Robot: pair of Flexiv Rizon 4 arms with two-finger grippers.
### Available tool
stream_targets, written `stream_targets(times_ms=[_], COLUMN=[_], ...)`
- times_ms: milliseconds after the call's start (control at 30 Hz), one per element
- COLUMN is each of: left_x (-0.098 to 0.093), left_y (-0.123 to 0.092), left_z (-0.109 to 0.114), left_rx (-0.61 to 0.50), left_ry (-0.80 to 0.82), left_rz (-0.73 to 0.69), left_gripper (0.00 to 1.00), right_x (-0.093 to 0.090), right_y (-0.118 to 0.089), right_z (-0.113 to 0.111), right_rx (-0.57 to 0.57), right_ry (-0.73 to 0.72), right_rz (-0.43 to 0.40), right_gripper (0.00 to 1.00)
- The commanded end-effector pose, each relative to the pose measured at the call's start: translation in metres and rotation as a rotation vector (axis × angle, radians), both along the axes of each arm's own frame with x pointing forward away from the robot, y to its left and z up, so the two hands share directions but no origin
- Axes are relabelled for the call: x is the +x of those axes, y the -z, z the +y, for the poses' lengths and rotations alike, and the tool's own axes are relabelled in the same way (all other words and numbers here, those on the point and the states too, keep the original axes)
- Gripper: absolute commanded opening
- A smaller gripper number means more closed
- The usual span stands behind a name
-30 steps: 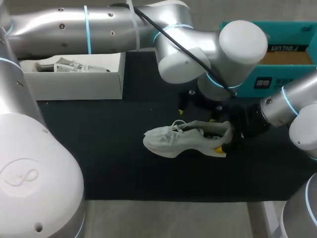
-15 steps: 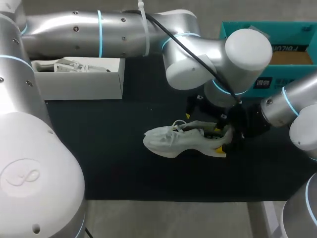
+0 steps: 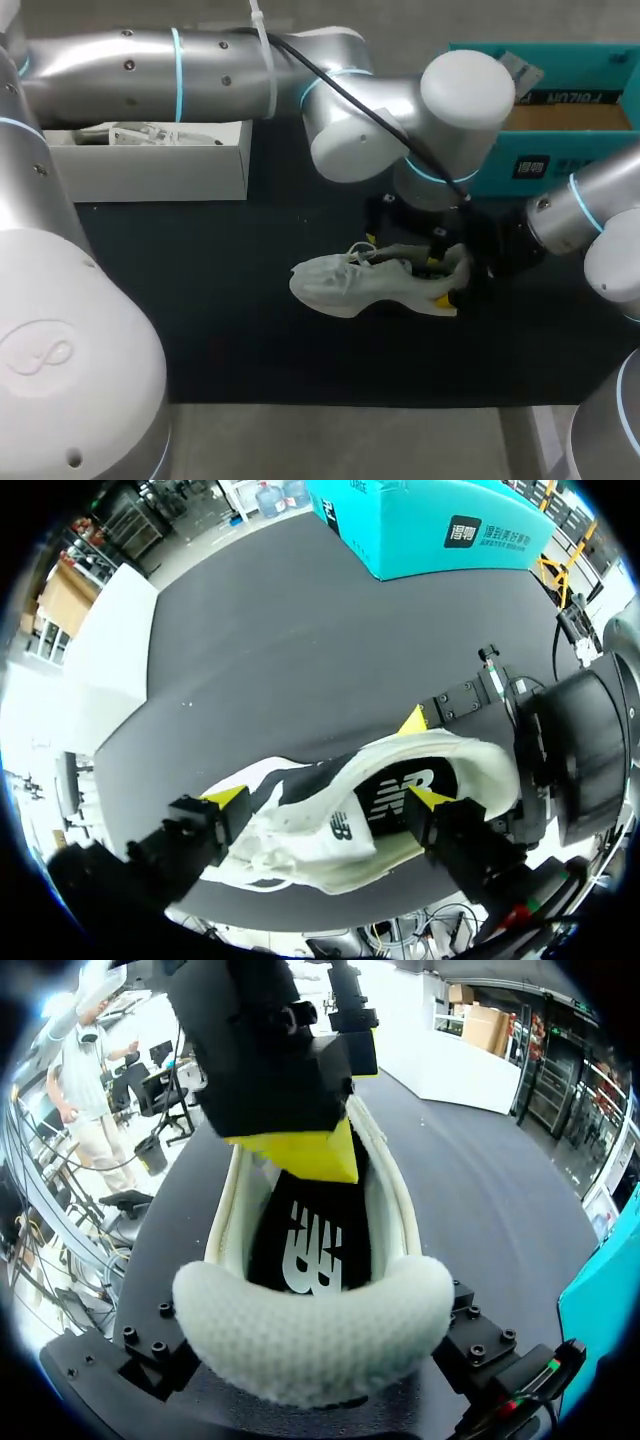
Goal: Take the shoe out of the shoebox, open the shoe tongue, remove and reinsert the insole, then place the shoe into the shoebox
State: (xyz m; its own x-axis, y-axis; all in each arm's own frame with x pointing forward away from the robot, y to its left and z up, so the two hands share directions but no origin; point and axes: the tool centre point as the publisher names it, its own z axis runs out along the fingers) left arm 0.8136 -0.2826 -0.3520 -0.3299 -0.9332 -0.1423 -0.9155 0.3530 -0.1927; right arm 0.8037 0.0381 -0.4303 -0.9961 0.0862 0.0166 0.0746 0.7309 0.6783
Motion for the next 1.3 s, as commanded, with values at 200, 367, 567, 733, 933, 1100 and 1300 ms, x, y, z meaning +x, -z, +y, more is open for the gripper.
stream_targets(times_ms=[200,367,567,733,933,1100,1300], left_x=[-0.003,-0.004,0.001,0.003,0.007,0.01,0.008], left_y=[-0.005,0.0,0.012,0.019,0.026,0.033,0.041], left_z=[0.017,0.011,0.004,-0.005,-0.011,-0.005,0.003], left_rx=[-0.086,-0.084,-0.059,-0.061,-0.056,-0.029,0.025], left_ry=[-0.017,0.004,0.029,0.071,0.101,0.093,0.085], left_rz=[0.012,0.01,-0.011,-0.008,-0.009,-0.005,-0.014], left_gripper=[1.0,1.0,1.0,1.0,1.0,1.0,1.0], right_x=[0.001,0.001,0.001,0.001,0.001,0.001,0.001], right_y=[0.004,0.004,0.004,0.004,0.004,0.004,0.004], right_z=[0.003,0.003,0.003,0.003,0.003,0.003,0.003], right_rx=[-0.005,-0.005,-0.005,-0.005,-0.005,-0.005,-0.005], right_ry=[0.002,0.002,0.002,0.002,0.002,0.002,0.002], right_rz=[-0.001,-0.001,-0.001,-0.001,-0.001,-0.001,-0.001], right_gripper=[0.0,0.0,0.0,0.0,0.0,0.0,0.0])
